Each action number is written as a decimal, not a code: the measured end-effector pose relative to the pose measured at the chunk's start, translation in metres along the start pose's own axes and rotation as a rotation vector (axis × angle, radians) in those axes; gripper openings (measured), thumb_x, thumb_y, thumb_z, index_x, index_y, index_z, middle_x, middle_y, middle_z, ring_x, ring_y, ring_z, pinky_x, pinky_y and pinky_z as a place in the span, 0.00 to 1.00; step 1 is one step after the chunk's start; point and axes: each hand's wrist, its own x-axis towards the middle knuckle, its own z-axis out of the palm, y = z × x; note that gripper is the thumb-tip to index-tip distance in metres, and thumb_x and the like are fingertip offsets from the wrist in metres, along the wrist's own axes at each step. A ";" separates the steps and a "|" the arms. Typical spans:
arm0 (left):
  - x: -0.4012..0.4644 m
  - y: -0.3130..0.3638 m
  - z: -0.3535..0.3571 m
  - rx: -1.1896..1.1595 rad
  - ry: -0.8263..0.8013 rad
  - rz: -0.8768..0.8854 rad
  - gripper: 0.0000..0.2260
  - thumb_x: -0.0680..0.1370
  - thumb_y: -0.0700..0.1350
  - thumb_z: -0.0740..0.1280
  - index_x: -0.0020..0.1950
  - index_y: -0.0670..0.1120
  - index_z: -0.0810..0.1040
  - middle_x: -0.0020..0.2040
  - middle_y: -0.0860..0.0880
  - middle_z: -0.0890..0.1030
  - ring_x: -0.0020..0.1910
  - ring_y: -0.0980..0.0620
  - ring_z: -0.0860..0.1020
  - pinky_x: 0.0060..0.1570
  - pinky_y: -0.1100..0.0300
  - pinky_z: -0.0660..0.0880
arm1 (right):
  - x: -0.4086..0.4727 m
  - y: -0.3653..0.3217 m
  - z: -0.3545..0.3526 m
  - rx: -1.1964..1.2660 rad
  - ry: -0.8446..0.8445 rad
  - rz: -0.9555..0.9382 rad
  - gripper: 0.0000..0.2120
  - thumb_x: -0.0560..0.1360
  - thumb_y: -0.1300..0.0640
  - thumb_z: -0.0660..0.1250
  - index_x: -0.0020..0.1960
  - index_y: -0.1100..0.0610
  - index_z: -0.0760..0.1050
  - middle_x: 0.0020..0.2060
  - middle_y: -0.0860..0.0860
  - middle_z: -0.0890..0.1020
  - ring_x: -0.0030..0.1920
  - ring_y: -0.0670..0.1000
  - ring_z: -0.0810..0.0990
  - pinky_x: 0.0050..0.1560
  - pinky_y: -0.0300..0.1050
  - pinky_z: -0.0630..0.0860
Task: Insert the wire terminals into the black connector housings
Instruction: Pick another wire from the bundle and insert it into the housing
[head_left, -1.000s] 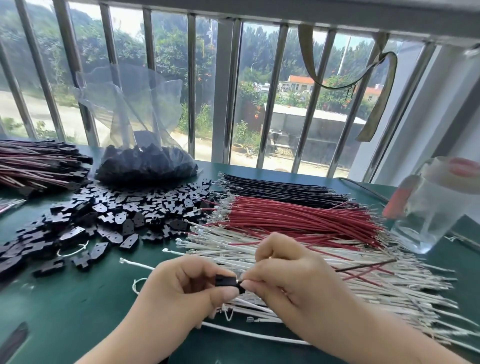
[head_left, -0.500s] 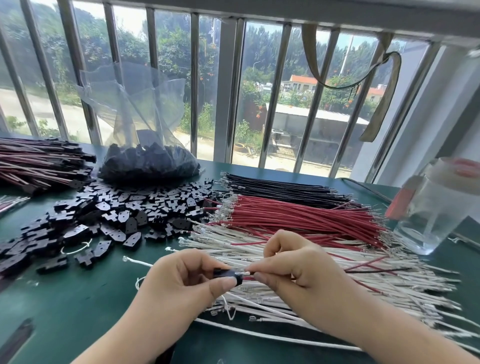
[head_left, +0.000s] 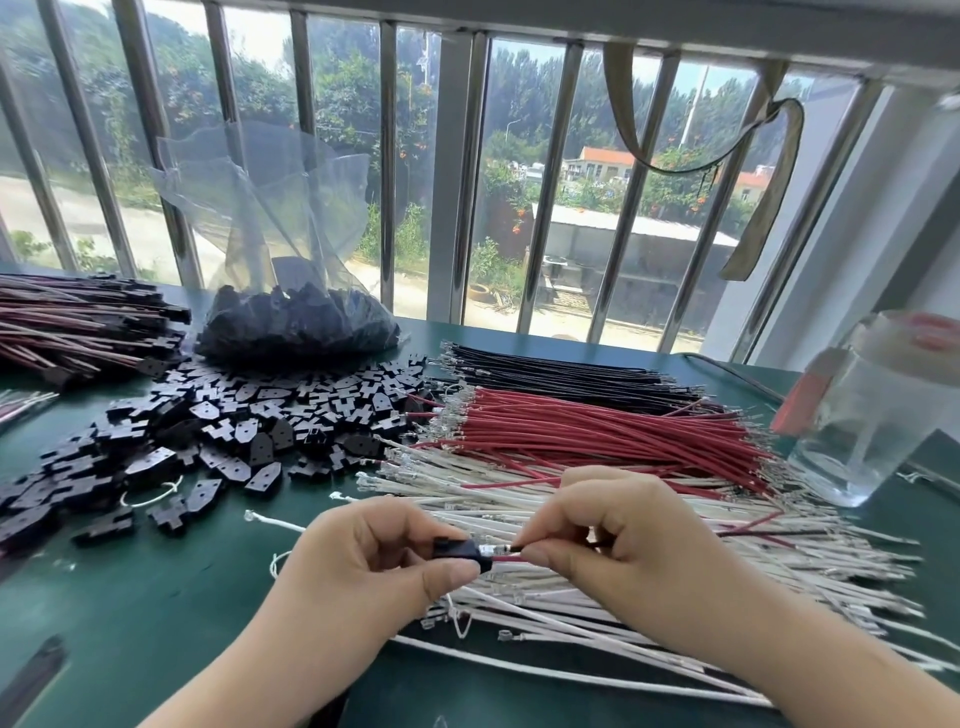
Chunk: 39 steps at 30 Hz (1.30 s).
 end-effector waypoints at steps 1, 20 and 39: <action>0.000 0.000 0.000 0.005 -0.002 -0.001 0.13 0.52 0.49 0.75 0.35 0.50 0.84 0.22 0.48 0.76 0.20 0.60 0.70 0.21 0.70 0.66 | 0.000 0.000 0.001 -0.007 -0.007 -0.007 0.06 0.70 0.58 0.73 0.42 0.47 0.81 0.35 0.40 0.77 0.38 0.43 0.75 0.37 0.29 0.68; -0.002 0.000 0.003 0.019 -0.108 -0.075 0.07 0.58 0.44 0.77 0.33 0.53 0.84 0.23 0.50 0.78 0.22 0.59 0.72 0.22 0.70 0.67 | -0.006 0.001 0.017 -0.153 0.078 -0.169 0.03 0.72 0.49 0.67 0.45 0.46 0.77 0.33 0.37 0.71 0.36 0.37 0.72 0.33 0.30 0.67; -0.002 -0.007 0.002 0.018 -0.046 0.025 0.08 0.58 0.49 0.74 0.35 0.51 0.83 0.24 0.51 0.78 0.23 0.59 0.73 0.22 0.70 0.67 | -0.005 0.007 0.024 -0.023 0.116 -0.088 0.03 0.69 0.53 0.71 0.42 0.49 0.82 0.31 0.42 0.75 0.34 0.42 0.75 0.34 0.32 0.69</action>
